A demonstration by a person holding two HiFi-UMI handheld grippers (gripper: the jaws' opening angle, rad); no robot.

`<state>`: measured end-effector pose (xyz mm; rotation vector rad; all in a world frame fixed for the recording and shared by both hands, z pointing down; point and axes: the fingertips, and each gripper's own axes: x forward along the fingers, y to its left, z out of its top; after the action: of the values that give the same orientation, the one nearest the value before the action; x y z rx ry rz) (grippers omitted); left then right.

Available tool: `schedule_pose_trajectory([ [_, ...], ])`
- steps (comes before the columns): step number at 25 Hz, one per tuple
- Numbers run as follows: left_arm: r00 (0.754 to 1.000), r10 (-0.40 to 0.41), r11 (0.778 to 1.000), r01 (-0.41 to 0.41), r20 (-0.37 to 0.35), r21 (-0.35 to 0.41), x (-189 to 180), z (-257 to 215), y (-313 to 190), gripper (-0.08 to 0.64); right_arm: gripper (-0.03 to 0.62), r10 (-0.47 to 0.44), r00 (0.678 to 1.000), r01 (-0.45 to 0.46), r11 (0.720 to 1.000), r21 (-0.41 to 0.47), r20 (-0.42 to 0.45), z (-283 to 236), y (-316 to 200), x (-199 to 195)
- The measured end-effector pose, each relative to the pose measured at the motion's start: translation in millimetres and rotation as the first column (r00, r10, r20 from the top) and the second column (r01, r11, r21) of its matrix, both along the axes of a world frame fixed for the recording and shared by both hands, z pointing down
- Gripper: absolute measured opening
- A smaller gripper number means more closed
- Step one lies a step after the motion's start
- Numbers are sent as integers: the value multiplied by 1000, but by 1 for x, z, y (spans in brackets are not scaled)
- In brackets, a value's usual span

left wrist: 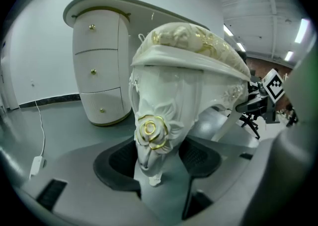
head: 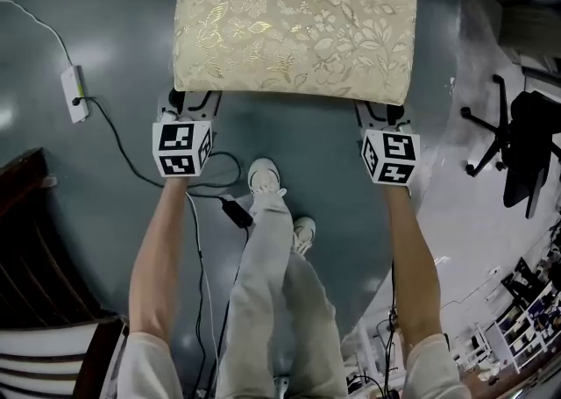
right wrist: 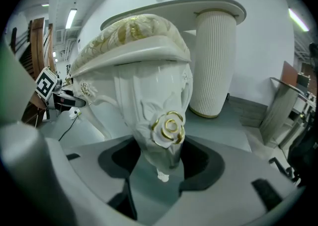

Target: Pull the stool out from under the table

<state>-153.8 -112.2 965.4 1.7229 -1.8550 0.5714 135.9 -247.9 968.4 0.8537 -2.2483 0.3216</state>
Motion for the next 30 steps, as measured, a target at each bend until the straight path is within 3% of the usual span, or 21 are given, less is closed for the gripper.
schedule_pose_trajectory([
  [16, 1000, -6, 999, 6, -3, -49, 3, -1, 4, 250, 244, -16, 1000, 16, 1000, -21, -2, 0, -6, -2],
  [20, 1000, -11, 996, 9, -25, -86, 10, -26, 12, 250, 253, -20, 1000, 20, 997, -77, -1, -16, 1, 1],
  [23, 999, -9, 995, 6, -33, -100, 15, -41, 16, 253, 297, -29, 999, 30, 994, -101, 14, -31, 5, 5],
  [30, 999, -24, 995, 20, -39, -102, 13, -71, 41, 253, 273, -37, 999, 37, 995, -97, 6, -59, 20, 17],
])
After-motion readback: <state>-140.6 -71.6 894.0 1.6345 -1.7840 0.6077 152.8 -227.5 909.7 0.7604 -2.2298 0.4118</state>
